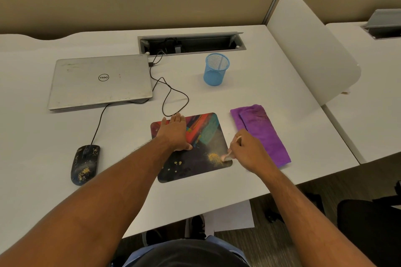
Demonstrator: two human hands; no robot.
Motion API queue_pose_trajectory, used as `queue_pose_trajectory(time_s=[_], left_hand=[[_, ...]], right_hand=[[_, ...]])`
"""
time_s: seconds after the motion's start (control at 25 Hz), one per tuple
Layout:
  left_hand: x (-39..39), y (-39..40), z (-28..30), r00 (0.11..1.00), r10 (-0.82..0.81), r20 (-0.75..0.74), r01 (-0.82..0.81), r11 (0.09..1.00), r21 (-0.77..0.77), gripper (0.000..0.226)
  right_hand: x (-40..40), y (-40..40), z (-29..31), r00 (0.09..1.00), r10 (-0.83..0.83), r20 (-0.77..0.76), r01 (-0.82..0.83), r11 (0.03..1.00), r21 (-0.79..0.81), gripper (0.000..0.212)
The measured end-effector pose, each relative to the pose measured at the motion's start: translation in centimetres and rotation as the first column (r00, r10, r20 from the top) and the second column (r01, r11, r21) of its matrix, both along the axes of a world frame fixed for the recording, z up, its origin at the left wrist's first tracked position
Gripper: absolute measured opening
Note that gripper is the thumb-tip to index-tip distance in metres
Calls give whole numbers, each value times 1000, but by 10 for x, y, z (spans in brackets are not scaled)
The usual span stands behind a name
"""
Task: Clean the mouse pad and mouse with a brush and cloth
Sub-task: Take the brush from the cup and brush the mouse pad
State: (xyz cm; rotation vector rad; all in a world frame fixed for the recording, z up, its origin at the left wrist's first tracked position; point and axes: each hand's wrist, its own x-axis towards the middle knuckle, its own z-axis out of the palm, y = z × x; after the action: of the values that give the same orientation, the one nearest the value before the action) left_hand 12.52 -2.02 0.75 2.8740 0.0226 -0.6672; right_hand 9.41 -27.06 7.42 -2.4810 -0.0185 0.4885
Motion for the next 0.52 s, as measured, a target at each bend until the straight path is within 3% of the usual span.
queue_pose_trajectory(time_s=[0.08, 0.16, 0.24, 0.44, 0.52], left_hand=[[-1, 0, 1, 1000, -2, 4, 2, 1000, 2, 121], [-1, 0, 1, 1000, -3, 3, 3, 1000, 0, 121], [-2, 0, 2, 1000, -5, 0, 5, 1000, 1, 121], [-1, 0, 1, 1000, 1, 5, -1, 1000, 0, 121], [-1, 1, 1, 1000, -4, 4, 4, 1000, -1, 121]], right_hand=[[2, -4, 5, 996, -27, 84, 24, 999, 37, 8], [4, 0, 10, 985, -82, 154, 55, 983, 175, 8], [2, 8, 9, 991, -55, 125, 25, 974, 227, 10], [-4, 2, -4, 997, 64, 37, -65, 998, 22, 15], [0, -2, 1, 996, 38, 77, -41, 998, 37, 17]])
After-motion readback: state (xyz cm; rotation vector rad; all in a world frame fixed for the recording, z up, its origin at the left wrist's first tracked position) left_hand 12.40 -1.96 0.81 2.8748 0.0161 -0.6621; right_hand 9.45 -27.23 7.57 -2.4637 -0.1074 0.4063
